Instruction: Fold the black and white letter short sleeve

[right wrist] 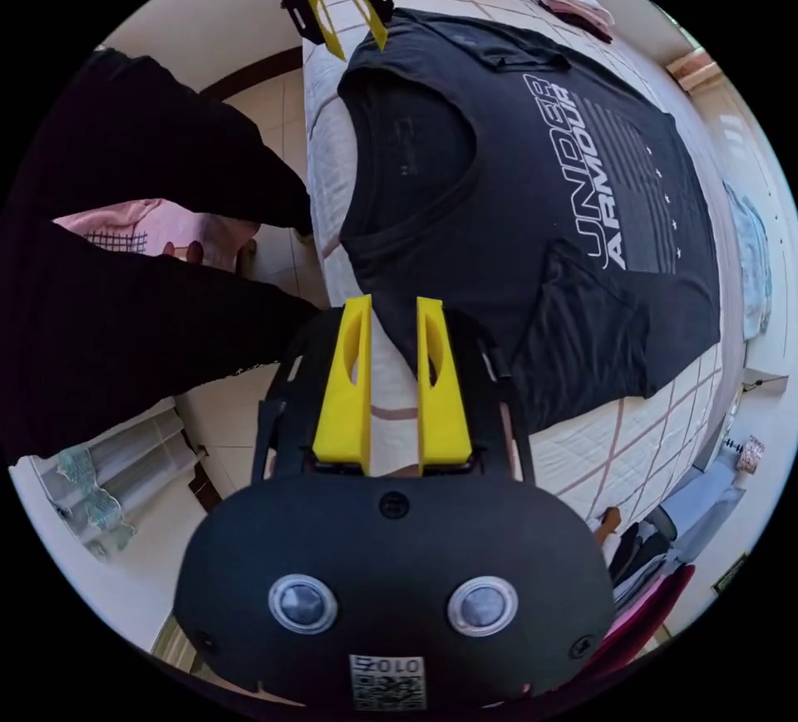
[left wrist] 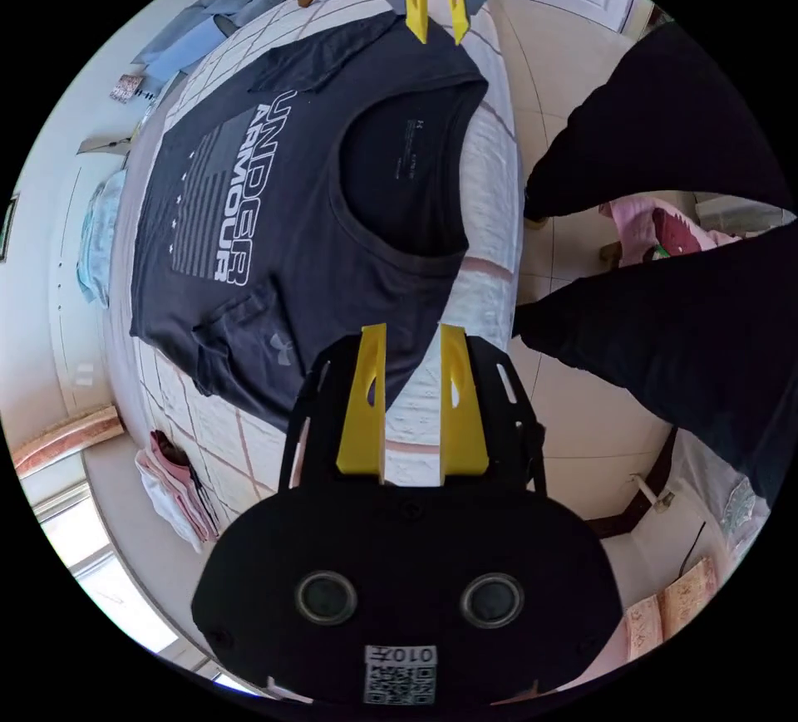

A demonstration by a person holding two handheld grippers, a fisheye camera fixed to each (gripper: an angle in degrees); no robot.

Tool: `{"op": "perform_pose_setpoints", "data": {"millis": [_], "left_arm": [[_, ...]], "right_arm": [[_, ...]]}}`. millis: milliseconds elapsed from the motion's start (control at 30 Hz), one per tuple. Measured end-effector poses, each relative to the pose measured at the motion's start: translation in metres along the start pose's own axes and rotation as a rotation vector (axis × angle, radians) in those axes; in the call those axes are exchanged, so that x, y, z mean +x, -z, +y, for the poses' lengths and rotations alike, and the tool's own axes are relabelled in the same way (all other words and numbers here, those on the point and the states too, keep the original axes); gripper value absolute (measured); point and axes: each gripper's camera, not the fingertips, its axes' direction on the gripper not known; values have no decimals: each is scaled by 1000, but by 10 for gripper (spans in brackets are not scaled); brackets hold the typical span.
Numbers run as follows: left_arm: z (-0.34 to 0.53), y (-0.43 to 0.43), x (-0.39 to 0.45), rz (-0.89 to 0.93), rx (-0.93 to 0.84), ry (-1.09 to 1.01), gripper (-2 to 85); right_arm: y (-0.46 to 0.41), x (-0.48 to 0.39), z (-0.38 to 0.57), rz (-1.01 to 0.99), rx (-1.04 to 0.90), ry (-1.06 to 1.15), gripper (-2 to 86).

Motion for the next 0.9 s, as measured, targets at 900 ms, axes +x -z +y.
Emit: {"op": "perform_pose_setpoints", "data": {"millis": [900], "left_arm": [[-50, -64, -66, 209, -21, 36, -1]], "right_arm": [[36, 58, 50, -240, 42, -312, 33]]}}
